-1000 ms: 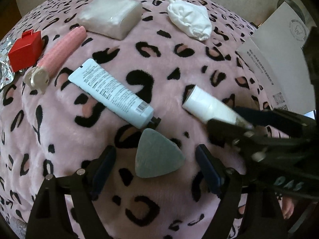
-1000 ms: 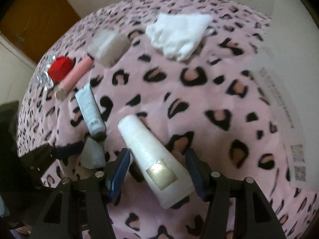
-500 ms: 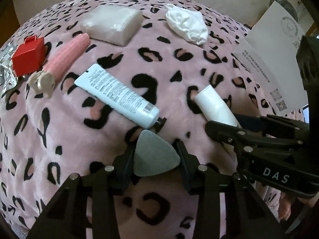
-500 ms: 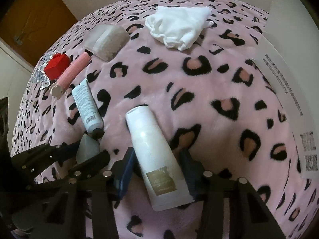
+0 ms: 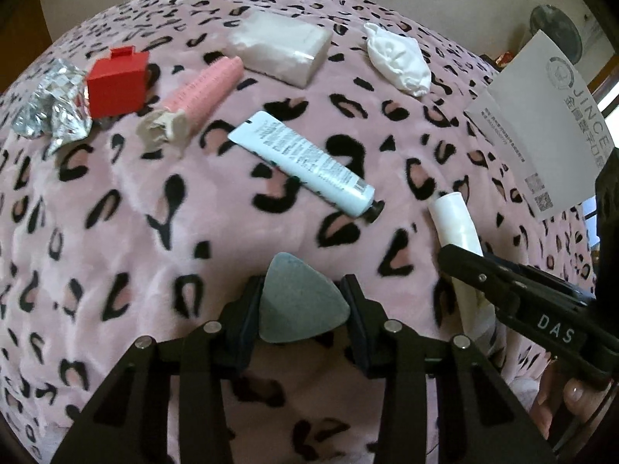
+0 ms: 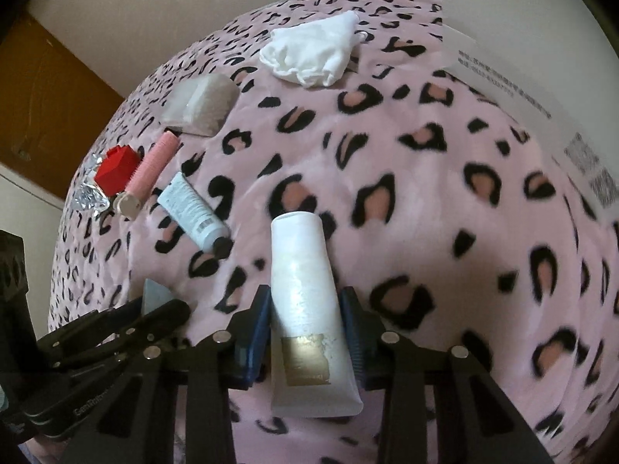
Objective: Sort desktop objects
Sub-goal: 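Grasp and lift grey sponge with left gripper while right gripper lifts white tube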
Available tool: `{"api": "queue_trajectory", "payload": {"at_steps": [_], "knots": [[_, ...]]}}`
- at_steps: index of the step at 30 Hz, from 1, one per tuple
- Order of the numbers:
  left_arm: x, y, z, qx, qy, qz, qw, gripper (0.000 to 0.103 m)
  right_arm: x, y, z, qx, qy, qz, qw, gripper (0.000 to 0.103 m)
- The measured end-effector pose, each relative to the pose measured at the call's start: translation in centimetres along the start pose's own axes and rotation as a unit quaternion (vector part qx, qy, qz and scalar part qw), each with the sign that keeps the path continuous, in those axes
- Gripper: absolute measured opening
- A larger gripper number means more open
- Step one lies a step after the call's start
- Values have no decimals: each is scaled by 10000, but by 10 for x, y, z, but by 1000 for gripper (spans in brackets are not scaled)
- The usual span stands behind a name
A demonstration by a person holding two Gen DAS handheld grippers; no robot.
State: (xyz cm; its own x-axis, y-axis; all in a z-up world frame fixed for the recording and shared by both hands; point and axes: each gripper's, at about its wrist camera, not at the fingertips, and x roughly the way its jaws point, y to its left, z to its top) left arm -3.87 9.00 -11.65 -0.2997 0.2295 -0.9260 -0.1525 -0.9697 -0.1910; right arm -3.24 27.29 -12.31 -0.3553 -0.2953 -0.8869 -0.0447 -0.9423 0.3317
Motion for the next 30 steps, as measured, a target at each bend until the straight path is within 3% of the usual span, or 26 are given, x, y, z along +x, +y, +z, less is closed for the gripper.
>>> {"api": "queue_trajectory", "payload": {"at_steps": [8,18,30], "knots": [[-19,23,-8,-57,-40,155,9999,41,-7,16,-15,238,-107,159,9995,36],[-47,44,-12,-145,-146,477,9986,41,-21,53,-20,-55,-227,273,9994,36],[-114,28,-2,91,-618,518,9967,41,-92,87,-15,-486,-888,202,9947,36]]}}
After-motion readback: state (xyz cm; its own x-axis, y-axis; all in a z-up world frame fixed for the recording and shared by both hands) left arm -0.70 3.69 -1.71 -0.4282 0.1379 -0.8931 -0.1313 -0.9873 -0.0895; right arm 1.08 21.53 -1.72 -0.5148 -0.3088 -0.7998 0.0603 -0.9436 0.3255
